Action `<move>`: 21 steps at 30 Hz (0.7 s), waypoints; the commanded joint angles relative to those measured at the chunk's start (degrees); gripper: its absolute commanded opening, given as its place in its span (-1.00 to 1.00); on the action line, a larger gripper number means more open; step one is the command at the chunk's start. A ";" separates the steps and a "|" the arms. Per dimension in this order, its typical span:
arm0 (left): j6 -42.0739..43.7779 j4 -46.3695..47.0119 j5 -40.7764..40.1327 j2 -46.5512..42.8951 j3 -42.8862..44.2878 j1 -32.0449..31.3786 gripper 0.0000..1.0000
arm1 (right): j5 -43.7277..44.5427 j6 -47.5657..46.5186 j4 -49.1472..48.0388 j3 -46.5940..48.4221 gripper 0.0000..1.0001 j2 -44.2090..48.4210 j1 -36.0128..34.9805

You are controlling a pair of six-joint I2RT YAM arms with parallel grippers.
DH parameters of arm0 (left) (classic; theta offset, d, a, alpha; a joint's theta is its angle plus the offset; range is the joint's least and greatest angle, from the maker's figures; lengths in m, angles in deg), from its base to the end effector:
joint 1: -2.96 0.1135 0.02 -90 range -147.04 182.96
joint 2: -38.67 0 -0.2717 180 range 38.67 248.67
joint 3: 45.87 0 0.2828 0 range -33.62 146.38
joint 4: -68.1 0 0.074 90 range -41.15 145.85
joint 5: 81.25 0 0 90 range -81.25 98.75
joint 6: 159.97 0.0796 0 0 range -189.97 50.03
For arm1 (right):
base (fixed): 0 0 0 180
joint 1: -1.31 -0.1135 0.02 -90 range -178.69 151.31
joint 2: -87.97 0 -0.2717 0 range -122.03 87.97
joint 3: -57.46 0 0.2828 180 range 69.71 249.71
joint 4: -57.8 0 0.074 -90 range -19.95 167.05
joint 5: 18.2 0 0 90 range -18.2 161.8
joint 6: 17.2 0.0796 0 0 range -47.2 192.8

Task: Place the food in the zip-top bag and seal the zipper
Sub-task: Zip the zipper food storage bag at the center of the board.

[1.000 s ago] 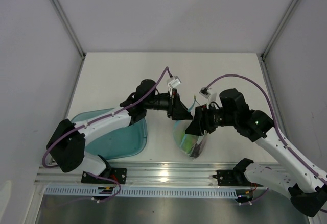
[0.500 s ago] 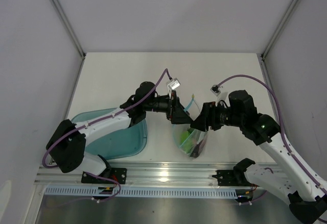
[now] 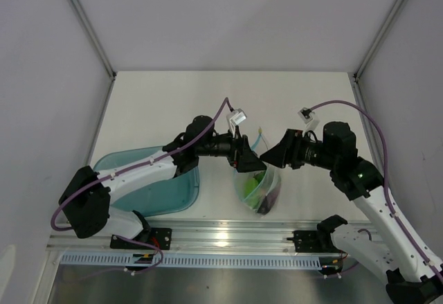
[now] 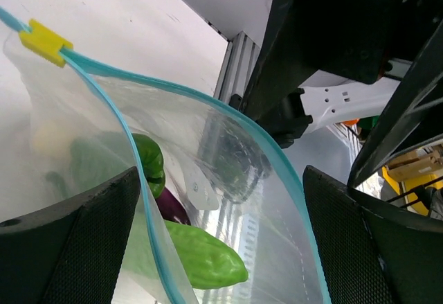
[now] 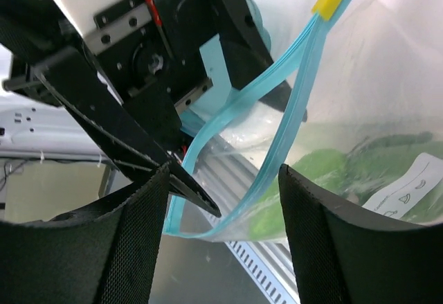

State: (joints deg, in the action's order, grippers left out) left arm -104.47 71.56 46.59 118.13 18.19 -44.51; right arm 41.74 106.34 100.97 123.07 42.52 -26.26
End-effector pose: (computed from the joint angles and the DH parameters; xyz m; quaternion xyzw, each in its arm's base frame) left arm 0.2188 -0.3107 0.2772 0.2859 0.7071 -0.5808 0.2845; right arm 0.1822 0.1401 0.3487 -0.1010 0.8118 0.4572 0.3490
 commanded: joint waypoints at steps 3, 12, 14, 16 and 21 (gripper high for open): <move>0.14 -1.55 -3.48 -1.42 1.89 -0.61 0.99 | -3.77 2.93 -4.20 -0.36 0.30 -0.07 2.78; 1.10 -2.07 -4.69 -2.20 1.54 -1.67 0.99 | -13.26 9.26 -10.26 -5.38 0.27 -1.48 8.94; 1.02 -3.22 -7.07 -3.26 1.89 -2.54 0.99 | -13.70 9.52 -10.52 -5.11 0.23 -1.92 8.94; 0.58 -3.66 -7.87 -3.87 2.33 -3.25 0.99 | -14.14 10.05 -10.79 -4.94 0.18 -2.01 8.94; -0.21 -5.86 -11.55 -4.84 3.65 -4.65 0.99 | -15.02 11.37 -11.14 -5.20 0.12 -2.27 9.03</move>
State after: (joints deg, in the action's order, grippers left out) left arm -104.49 66.48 38.53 115.70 18.87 -48.27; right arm 29.15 116.09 92.31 117.32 40.24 -17.56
